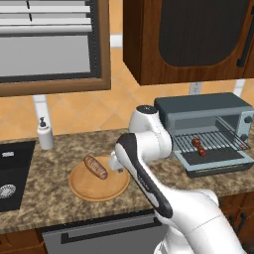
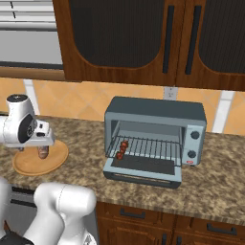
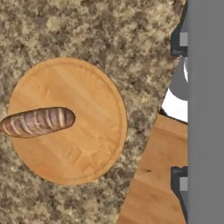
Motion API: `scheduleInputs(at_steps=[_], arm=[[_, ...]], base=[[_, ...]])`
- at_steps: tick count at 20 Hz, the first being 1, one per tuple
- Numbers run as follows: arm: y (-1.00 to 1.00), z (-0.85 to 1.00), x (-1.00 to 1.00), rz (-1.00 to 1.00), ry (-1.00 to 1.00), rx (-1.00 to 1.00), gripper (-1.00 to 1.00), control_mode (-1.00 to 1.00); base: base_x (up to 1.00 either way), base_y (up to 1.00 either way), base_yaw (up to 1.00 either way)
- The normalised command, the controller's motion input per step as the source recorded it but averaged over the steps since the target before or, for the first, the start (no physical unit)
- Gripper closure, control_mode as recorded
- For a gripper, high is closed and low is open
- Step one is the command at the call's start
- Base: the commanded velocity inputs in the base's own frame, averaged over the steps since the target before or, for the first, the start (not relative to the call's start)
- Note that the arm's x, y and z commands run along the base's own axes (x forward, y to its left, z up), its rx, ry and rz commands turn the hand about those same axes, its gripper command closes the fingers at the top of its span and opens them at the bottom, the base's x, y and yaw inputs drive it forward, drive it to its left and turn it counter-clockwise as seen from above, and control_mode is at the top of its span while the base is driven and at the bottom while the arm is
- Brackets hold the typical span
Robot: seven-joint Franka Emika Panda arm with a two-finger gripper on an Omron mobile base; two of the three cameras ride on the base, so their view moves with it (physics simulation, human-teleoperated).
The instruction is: Pick up the kebab skewer and baguette bread, and place them inside the toaster oven. Close the toaster oven door and start by setting the timer.
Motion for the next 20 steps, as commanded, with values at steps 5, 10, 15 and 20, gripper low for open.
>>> scheduleInputs(at_steps=[5,10,15,20], arm=[[0.45,-0.38,0.7,0.07,0.15,0.0,-1.0,-1.0],[0.44,-0.42,0.63,0.07,0.11,-0.01,-1.0,-1.0],[0.2,-0.38,0.52,0.02,0.02,-0.05,-1.0,-1.0],[0.02,-0.4,0.23,0.0,0.0,-0.07,-1.0,-1.0]], base=[[0.0,0.0,0.0],[0.0,0.0,0.0],[0.0,0.0,0.0],[0.0,0.0,0.0]])
